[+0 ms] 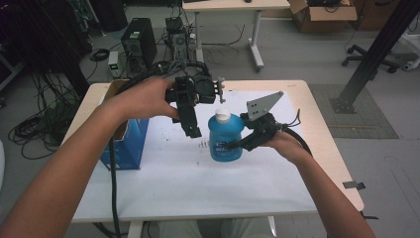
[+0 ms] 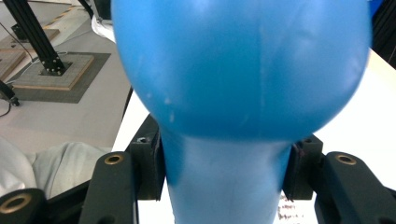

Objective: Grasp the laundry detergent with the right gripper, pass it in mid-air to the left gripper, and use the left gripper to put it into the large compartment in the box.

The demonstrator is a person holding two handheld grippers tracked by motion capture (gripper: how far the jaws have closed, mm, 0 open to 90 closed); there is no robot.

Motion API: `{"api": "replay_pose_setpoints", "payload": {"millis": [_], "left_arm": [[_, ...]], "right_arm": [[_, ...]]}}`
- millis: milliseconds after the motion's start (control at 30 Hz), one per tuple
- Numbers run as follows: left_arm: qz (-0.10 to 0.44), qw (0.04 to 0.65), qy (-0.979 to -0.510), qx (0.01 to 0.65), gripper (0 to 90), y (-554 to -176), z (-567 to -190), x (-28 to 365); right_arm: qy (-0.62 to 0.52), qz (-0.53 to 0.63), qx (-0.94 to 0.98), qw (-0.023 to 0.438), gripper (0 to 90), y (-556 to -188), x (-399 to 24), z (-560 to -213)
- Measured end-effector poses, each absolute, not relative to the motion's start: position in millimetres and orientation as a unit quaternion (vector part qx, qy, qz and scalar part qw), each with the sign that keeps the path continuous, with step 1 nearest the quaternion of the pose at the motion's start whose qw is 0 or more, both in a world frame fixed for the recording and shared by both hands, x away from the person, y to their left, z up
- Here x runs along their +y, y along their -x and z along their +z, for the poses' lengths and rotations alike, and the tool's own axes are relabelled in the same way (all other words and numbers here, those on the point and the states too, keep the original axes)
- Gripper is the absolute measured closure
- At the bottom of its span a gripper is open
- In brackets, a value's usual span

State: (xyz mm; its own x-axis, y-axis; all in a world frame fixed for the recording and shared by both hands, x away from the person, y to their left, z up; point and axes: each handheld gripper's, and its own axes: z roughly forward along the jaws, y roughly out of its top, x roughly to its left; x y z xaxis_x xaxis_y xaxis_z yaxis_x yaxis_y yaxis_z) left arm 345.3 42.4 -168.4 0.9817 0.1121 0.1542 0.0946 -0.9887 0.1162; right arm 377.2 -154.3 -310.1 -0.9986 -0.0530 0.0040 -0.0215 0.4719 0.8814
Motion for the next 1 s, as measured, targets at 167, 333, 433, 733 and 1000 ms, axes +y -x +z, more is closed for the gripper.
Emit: {"api": "replay_pose_setpoints", "payload": {"millis": [167, 333, 433, 733, 1000], "left_arm": [[0.076, 0.055, -0.994, 0.053, 7.0, -344, -168, 44], [0.074, 0.055, -0.994, 0.053, 7.0, -344, -168, 46], [0.074, 0.056, -0.994, 0.054, 7.0, -344, -168, 47], [0.073, 0.057, -0.994, 0.053, 7.0, -343, -167, 46], [0.072, 0.056, -0.994, 0.052, 7.0, -344, -168, 45]], "right_arm": [[-0.027, -0.510, -0.859, 0.019, 44.4, -379, -145, -310], [-0.032, -0.511, -0.859, 0.022, 44.4, -381, -135, -308], [-0.038, -0.511, -0.858, 0.024, 44.4, -382, -126, -307], [-0.050, -0.510, -0.858, 0.033, 44.4, -384, -104, -305], [-0.056, -0.507, -0.859, 0.035, 44.4, -385, -96, -305]]}}
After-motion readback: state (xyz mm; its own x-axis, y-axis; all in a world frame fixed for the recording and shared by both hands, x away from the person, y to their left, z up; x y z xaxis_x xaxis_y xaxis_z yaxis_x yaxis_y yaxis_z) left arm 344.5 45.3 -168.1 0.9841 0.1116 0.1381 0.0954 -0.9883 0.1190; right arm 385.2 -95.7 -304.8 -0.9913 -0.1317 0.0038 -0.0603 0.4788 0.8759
